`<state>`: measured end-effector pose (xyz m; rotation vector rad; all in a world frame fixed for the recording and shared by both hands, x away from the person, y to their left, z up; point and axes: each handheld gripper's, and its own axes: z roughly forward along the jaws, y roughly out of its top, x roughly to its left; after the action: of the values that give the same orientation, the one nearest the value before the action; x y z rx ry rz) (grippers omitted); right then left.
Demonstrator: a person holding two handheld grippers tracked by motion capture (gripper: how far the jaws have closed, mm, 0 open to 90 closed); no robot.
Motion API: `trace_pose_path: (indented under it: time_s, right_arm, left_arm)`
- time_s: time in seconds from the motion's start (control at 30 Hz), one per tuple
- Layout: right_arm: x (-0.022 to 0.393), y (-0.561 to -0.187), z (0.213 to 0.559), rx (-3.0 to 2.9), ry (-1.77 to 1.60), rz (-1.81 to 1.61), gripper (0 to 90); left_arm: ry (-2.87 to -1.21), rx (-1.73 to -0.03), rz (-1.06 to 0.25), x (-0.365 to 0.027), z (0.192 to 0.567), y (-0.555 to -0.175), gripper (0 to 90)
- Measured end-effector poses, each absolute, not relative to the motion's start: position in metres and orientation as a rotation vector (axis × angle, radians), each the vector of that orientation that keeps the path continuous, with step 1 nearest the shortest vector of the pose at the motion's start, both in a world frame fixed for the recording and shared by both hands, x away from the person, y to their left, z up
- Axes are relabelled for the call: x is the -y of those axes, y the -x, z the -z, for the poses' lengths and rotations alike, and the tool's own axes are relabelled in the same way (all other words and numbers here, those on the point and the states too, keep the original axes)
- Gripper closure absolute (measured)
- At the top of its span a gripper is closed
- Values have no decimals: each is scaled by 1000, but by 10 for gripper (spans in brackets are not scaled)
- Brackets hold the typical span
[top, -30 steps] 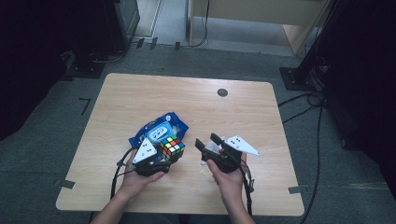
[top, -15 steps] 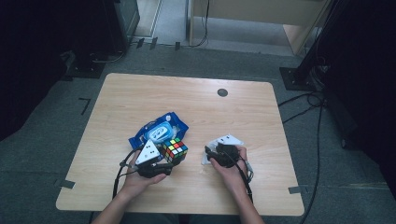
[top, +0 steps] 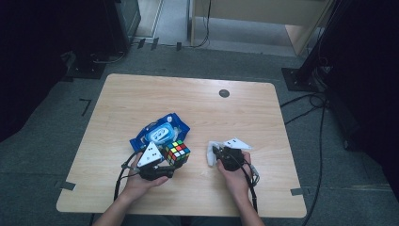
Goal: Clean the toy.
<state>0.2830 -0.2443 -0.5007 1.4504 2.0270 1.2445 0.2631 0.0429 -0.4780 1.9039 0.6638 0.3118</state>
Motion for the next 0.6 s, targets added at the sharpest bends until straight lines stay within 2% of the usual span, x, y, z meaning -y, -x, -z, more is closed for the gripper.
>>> trace_pose_path:
  time_s: [0.23, 0.47, 0.6]
  right_arm:
    - [213, -255, 445, -2010, -1217, -1672, 869]
    - [184, -247, 445, -2092, -1162, -1703, 873]
    - [172, -237, 437, -2138, -1089, -1774, 874]
  left_arm:
    - [-1930, -610, -319, -32, 478, -257, 341]
    - [-1993, -555, -345, -19, 481, -247, 341]
    - [-1951, -594, -318, -27, 478, -252, 341]
